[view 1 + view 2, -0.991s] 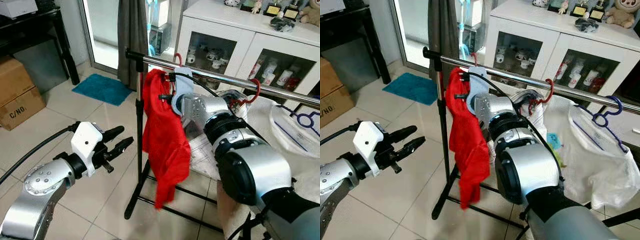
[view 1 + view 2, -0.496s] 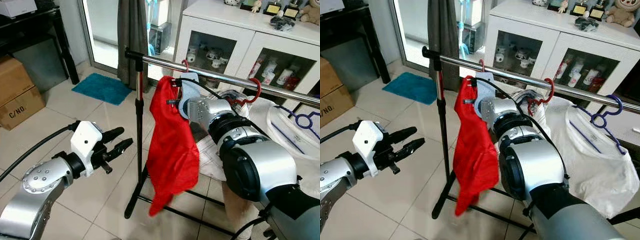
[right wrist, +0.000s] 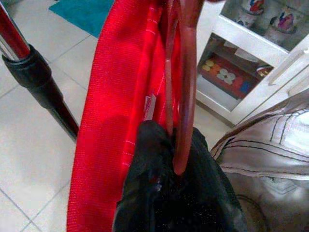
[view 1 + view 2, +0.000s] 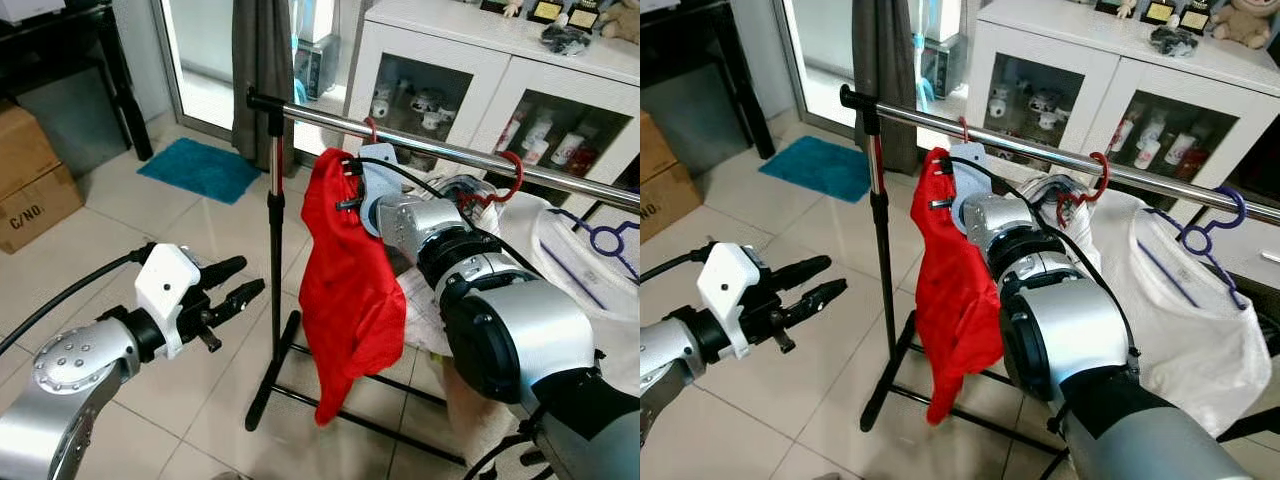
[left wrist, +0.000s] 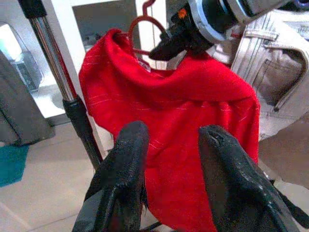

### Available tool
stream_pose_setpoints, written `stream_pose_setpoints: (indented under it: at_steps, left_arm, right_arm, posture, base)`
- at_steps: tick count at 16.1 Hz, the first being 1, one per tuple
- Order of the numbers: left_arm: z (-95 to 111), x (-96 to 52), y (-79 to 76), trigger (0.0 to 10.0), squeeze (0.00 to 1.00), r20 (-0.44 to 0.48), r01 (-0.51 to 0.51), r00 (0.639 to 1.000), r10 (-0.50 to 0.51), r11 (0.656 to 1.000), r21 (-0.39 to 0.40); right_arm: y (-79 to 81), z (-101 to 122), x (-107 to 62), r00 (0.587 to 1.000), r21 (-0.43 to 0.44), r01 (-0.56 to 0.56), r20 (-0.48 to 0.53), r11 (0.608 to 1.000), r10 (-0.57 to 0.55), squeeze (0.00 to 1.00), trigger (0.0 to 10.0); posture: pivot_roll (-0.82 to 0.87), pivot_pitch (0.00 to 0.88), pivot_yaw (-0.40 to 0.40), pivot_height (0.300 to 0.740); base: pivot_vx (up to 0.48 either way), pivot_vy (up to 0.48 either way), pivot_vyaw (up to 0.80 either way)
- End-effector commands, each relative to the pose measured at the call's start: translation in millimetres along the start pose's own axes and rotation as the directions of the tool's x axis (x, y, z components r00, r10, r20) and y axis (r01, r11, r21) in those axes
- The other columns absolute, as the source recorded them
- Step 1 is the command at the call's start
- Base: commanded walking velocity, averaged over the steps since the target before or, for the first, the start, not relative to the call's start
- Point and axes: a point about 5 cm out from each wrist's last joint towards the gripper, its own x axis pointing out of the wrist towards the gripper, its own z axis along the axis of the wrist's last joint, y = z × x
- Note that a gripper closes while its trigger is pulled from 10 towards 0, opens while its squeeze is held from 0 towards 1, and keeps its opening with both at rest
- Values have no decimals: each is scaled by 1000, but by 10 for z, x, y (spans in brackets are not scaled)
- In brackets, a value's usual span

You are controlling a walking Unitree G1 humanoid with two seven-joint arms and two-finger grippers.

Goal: Hang hanger

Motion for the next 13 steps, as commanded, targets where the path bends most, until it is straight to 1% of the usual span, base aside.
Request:
stream_pose_setpoints:
  at_steps: [1,2,5,7,9,10,12,13]
  left_arm:
    - [73,-7,-7,10000,0,33,-12,999,12,1000,13]
    - [111,1,5,10000,0,57,-30,998,29,999,17]
    - [145,24,58,10000,0,74,-65,995,64,998,23]
    - [142,26,68,10000,0,73,-69,995,67,997,21]
    - [114,31,71,10000,0,63,-68,996,67,998,14]
    - [88,46,66,10000,0,57,-66,996,66,998,7]
    - [72,64,58,10000,0,53,-66,996,66,998,0]
    - [51,74,57,10000,0,47,-77,996,78,997,-10]
  right_arm:
    - [-20,84,-18,1000,-10,10,29,1000,-10,918,10000]
    - [-29,130,-27,998,6,8,54,1000,-8,1000,10000]
    - [-87,298,-70,990,23,-19,139,1000,15,1000,10000]
    - [-124,321,-84,989,32,-50,141,998,45,1000,10000]
    - [-180,306,-99,990,26,-85,115,996,81,1000,10000]
    - [-236,264,-116,990,32,-112,85,993,109,1000,10000]
    - [-284,209,-146,988,61,-140,67,988,136,1000,10000]
    - [-276,167,-207,978,123,-201,87,972,191,1000,10000]
  posture:
    - [11,78,-96,740]
    - [10,75,-96,740]
    - [12,71,-93,740]
    - [11,70,-92,740]
    - [-2,63,-78,740]
    - [-8,56,-70,740]
    - [-11,50,-68,740]
    - [-15,42,-61,740]
  base:
    - [0,0,0]
    - [0,0,0]
    - [0,0,0]
    - [0,0,0]
    - [0,0,0]
    - [0,0,0]
    - [0,0,0]
    - [0,0,0]
